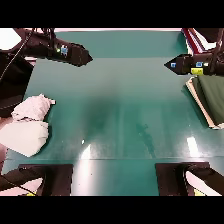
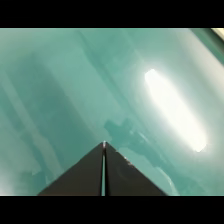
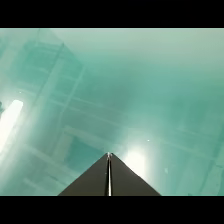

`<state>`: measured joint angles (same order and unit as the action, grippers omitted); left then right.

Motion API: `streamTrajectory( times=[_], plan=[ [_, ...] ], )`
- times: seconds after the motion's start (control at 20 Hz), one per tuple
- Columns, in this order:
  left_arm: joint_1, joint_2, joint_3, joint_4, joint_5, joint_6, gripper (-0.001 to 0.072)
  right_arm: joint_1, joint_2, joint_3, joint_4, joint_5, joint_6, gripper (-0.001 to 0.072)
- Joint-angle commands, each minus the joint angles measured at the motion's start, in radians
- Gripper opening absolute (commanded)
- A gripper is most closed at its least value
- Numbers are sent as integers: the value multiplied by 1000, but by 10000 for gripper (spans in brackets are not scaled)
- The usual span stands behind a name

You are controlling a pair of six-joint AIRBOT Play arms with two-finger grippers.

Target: Fold the shirts.

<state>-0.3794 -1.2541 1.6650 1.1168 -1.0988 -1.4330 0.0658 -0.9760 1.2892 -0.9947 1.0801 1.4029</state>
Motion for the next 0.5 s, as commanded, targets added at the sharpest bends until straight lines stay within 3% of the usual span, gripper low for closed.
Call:
streamTrajectory(
  times=[0.0,0.1,0.25,0.45],
  plan=[
    [0,-1,0,-4,103,-8,26,1,1,1,0,1,0,15],
    [5,3,2,11,131,2,26,1,1,1,0,1,0,15],
    [93,58,1,77,43,-29,26,1,1,1,1,3,0,15],
    [293,154,0,342,-171,-51,26,1,1,1,0,8,0,15]
  ],
)
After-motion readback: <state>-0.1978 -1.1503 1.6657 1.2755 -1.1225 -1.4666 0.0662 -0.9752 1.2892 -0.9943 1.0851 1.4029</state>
